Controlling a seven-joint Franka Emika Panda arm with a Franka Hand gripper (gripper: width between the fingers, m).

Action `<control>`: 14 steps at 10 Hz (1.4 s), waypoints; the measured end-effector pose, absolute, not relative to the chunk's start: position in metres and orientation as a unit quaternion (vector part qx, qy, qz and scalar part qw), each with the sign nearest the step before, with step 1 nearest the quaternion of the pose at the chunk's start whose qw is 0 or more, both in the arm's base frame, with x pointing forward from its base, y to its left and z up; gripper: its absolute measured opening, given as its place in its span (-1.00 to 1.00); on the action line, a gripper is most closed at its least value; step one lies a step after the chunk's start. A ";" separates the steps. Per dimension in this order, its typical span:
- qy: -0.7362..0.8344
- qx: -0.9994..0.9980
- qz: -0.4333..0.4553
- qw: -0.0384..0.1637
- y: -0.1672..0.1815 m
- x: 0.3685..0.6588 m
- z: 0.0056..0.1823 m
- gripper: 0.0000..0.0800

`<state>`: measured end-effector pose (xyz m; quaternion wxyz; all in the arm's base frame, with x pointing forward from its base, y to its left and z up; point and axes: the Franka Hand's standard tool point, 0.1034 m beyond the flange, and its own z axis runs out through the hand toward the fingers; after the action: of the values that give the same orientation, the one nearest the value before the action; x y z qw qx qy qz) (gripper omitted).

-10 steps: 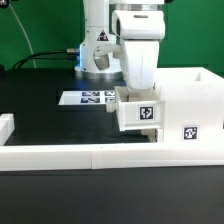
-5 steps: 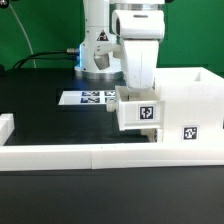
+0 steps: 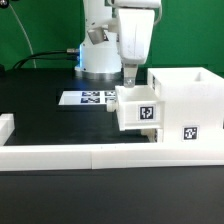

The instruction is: Assemble drawer

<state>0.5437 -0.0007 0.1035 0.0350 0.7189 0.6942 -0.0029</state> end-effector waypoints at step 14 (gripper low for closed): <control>0.705 0.703 0.058 -0.074 -0.061 0.536 0.066 0.62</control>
Offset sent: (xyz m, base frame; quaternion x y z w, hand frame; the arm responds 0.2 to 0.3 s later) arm -0.0022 -0.0391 0.0019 0.0223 0.0022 -0.0157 0.9996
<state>0.5362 -0.0613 0.0663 -0.0742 0.7027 0.7052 0.0576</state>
